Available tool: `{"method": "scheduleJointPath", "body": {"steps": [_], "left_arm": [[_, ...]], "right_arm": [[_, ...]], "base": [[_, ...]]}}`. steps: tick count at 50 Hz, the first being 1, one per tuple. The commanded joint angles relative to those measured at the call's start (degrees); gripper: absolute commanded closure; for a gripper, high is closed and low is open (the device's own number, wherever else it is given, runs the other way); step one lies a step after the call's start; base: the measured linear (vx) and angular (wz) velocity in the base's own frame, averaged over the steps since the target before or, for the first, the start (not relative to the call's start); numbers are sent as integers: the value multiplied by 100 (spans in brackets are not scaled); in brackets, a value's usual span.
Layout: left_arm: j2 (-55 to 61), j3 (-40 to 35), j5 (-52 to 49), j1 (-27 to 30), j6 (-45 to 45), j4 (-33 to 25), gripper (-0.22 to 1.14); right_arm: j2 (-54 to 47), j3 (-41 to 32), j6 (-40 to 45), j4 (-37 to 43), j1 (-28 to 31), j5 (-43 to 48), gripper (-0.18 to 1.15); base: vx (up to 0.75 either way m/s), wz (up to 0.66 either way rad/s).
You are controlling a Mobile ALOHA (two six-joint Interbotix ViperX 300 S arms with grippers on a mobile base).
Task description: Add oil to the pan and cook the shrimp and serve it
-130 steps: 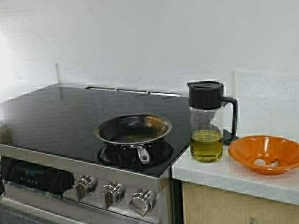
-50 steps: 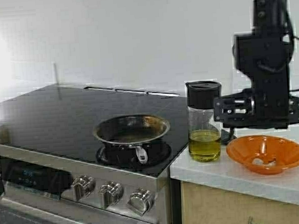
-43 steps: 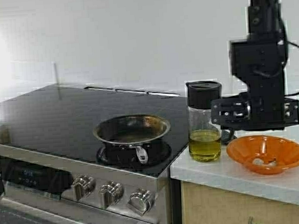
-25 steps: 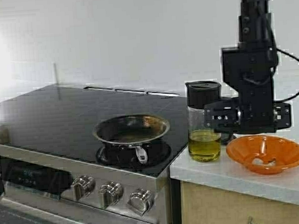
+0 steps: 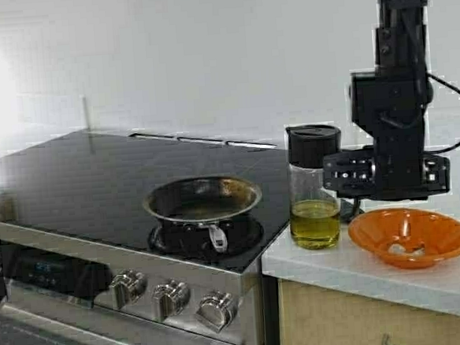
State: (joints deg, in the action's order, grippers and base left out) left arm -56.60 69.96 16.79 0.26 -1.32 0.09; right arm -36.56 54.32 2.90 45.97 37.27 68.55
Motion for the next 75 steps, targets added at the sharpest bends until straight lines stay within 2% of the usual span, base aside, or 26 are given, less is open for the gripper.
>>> {"method": "scheduleJointPath", "body": {"steps": [1,29,40,48,51,55,66,69,75], "left_arm": [[26,-44,26,0,-79,-9,89],[35,-26,26,0,-105,-9,89],[26,-9,26,9,-97,-18,89],[26,-9,26,9,-88,-9,89],[35,-9,26,9,-79,-9,89],[44,0,26,9,-79,-9,89],[44,0,26,9,-79,-9,89],[44,0,26,9,-79,-9,89],[44,0,26,9,-79,-9,89]], "right_arm": [[9,-167,-70,-123,-158,-18,-3],[-369,-756,-141,-659,-712,-185,-3],[-563,-1178,-290,-1116,-1037,-527,-3],[-598,-1424,-510,-1160,-1063,-598,0],[-606,-1494,-554,-1151,-1063,-624,6],[-606,-1608,-571,-1107,-1063,-703,23],[-615,-1890,-571,-870,-1063,-861,96],[-606,-1916,-571,-826,-1063,-861,99],[-563,-1951,-571,-817,-1063,-861,88]], "base": [[0,0],[0,0],[0,0],[0,0],[0,0],[0,0],[0,0],[0,0],[0,0]]}}
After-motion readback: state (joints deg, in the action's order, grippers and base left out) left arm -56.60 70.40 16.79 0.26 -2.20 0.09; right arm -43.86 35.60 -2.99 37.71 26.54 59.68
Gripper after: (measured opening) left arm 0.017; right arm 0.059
